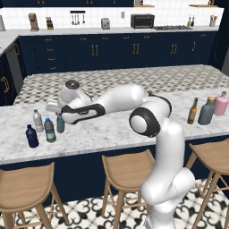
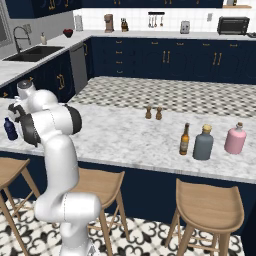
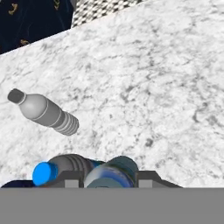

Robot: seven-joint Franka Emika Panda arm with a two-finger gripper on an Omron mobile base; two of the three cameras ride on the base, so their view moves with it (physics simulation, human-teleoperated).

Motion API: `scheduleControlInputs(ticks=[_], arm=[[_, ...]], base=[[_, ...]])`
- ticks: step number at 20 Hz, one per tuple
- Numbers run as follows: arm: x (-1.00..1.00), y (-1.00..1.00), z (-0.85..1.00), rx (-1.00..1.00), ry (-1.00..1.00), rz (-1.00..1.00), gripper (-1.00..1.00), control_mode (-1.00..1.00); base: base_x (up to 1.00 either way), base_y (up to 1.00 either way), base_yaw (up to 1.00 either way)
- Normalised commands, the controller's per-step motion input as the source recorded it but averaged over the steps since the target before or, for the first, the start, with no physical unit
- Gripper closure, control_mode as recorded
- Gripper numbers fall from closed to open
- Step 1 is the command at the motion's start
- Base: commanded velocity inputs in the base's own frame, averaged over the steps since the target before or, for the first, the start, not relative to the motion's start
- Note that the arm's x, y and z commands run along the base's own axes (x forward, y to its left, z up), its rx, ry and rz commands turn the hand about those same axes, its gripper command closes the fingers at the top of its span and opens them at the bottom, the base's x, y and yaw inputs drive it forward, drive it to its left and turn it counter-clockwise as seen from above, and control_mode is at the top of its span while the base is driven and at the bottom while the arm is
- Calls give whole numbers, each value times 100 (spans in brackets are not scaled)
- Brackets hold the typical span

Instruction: Move the plastic bottles in the middle to the plastics group, and the glass bottles in the middle to the glass group.

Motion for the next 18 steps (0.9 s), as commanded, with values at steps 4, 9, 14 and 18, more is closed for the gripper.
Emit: scheduleControlInputs(ticks=[4,9,14,18], arm=[[8,0,-23,0,10,-6,100,-100],[3,-1,-20,4,9,-4,100,-100],[0,-2,-18,4,3,-2,100,-100],[0,-5,-12,4,0,-1,100,-100]], base=[[0,0,0],[0,0,0],[0,0,0],[0,0,0]])
